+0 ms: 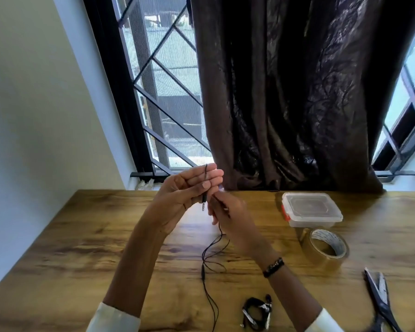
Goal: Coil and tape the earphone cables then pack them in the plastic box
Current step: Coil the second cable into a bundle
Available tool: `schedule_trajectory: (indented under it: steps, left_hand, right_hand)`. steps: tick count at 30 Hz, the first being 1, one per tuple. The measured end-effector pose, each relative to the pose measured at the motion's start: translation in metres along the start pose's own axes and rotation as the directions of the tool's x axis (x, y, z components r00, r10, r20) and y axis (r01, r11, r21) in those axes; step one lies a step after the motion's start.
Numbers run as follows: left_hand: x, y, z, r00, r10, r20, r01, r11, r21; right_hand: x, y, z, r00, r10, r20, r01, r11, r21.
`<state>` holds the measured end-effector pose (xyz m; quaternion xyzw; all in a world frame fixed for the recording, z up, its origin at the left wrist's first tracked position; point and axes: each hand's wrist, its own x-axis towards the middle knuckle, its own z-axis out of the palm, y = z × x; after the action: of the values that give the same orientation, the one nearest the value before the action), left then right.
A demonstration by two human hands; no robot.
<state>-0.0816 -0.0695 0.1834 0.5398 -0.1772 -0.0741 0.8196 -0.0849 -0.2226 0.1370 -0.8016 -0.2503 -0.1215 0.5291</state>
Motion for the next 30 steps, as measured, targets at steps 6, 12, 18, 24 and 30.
schedule_trajectory:
  steps: [6, 12, 18, 24, 30]
  left_hand:
    - [0.005, 0.012, 0.002, 0.988, 0.147, -0.044, -0.145, 0.988, 0.043]
    - [0.005, 0.012, 0.009, 0.970, 0.197, -0.145, -0.204, 0.978, -0.036]
    - [-0.001, 0.020, 0.019, 0.979, 0.183, -0.092, -0.197, 0.963, -0.184]
    - [-0.008, 0.015, 0.040, 0.993, 0.093, 0.068, -0.038, 0.821, -0.569]
    - [-0.006, 0.008, 0.042, 0.983, 0.180, -0.039, -0.176, 0.853, -0.492]
  right_hand:
    - [-0.010, -0.017, -0.006, 0.994, -0.107, 0.037, 0.111, 0.988, -0.108]
    - [-0.017, -0.023, -0.010, 0.985, -0.168, 0.047, 0.174, 0.957, -0.231]
    - [-0.024, -0.015, -0.003, 0.994, -0.091, 0.057, 0.100, 0.981, -0.167]
    - [-0.024, -0.015, -0.003, 0.998, -0.042, 0.048, 0.049, 0.986, -0.158]
    - [-0.036, -0.022, -0.019, 0.998, -0.028, 0.051, 0.038, 0.980, -0.195]
